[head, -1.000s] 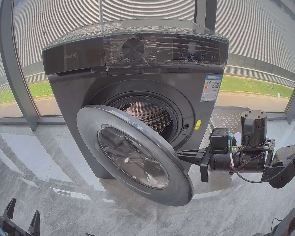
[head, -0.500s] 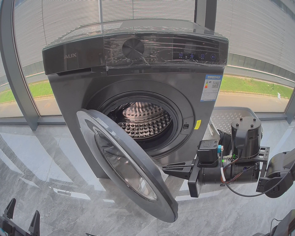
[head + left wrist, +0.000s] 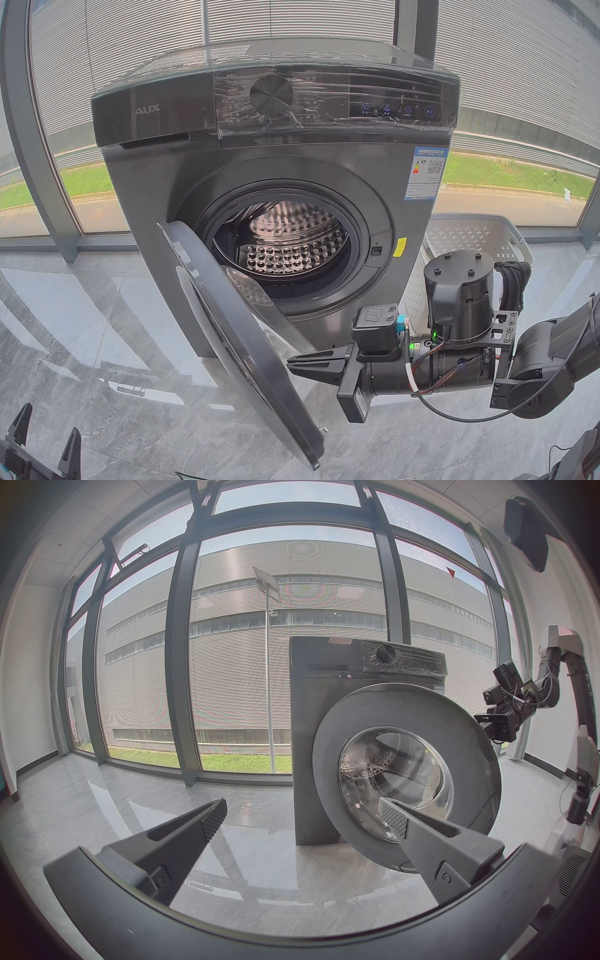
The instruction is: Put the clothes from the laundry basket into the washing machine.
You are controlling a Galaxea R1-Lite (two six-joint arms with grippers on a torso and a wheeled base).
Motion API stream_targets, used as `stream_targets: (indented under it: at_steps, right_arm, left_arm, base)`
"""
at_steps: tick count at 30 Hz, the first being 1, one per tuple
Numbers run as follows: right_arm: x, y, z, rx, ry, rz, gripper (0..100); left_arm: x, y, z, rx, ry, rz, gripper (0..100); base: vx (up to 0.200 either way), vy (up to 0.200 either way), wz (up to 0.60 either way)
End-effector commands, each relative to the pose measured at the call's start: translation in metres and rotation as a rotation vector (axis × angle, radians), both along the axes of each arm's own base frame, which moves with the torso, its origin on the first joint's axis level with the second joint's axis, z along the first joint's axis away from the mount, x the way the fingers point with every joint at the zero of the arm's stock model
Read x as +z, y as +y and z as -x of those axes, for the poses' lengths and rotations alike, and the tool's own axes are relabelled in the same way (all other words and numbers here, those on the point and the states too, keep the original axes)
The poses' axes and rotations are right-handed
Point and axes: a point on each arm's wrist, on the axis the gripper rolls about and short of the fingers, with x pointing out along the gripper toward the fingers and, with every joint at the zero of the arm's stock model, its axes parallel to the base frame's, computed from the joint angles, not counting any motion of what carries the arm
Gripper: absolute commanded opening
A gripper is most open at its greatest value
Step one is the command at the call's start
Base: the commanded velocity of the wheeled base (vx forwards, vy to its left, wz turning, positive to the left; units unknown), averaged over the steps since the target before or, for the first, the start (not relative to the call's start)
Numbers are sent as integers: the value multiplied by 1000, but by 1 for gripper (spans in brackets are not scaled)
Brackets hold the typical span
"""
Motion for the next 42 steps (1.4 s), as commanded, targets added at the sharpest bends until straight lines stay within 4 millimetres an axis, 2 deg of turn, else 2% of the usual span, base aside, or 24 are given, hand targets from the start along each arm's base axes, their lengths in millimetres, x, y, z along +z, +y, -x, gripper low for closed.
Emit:
stream_targets:
  at_steps: [1, 10, 11, 12, 15, 18, 23, 26, 30, 32, 36, 39, 40, 41, 42]
  right_arm:
    - [-7, 23, 4, 55, 7, 8, 0]
    - [2, 80, 18, 180, -27, -56, 0]
    - [2, 80, 18, 180, -27, -56, 0]
    - [6, 92, 19, 195, -35, -78, 0]
    - [9, 107, 14, 202, -51, -104, 0]
    - [13, 109, 13, 200, -61, -120, 0]
    - [31, 98, 15, 184, -88, -166, 0]
    - [61, 79, 19, 153, -135, -225, 0]
    - [86, 48, 24, 100, -174, -268, 0]
    - [107, 7, 31, 10, -219, -305, 0]
    - [124, -63, 40, -191, -276, -348, 0]
    - [120, -125, 53, -382, -331, -345, 0]
    - [119, -128, 54, -391, -333, -344, 0]
    - [108, -162, 70, -504, -362, -334, 0]
    - [100, -178, 81, -560, -377, -328, 0]
  left_arm:
    - [-5, 0, 0, 0, 1, 0, 100]
    - [-5, 0, 0, 0, 1, 0, 100]
    - [-5, 0, 0, 0, 1, 0, 100]
    - [-5, 0, 0, 0, 1, 0, 100]
    - [-5, 0, 0, 1, 1, 0, 100]
    - [-5, 0, 0, 0, -1, 0, 100]
    - [-5, 0, 0, 0, -1, -3, 100]
    - [-5, 0, 0, -2, -1, -4, 100]
    - [-5, 0, 0, -3, -1, -6, 100]
    - [-5, 0, 0, -2, -1, -4, 100]
    - [-5, 0, 0, -2, 1, -3, 100]
    - [-5, 0, 0, -2, 1, -1, 100]
    - [-5, 0, 0, -2, 1, -1, 100]
    - [-5, 0, 0, 0, 1, -1, 100]
    - [-5, 0, 0, 0, 1, -1, 100]
  base:
    - [-200, 0, 0]
    - [-22, 0, 0]
    - [0, 0, 0]
    - [0, 0, 0]
    - [0, 0, 0]
    - [0, 0, 0]
    - [0, 0, 0]
    - [0, 0, 0]
    - [0, 0, 0]
    - [0, 0, 0]
    - [0, 0, 0]
    - [0, 0, 0]
    - [0, 0, 0]
    - [0, 0, 0]
    - [0, 0, 0]
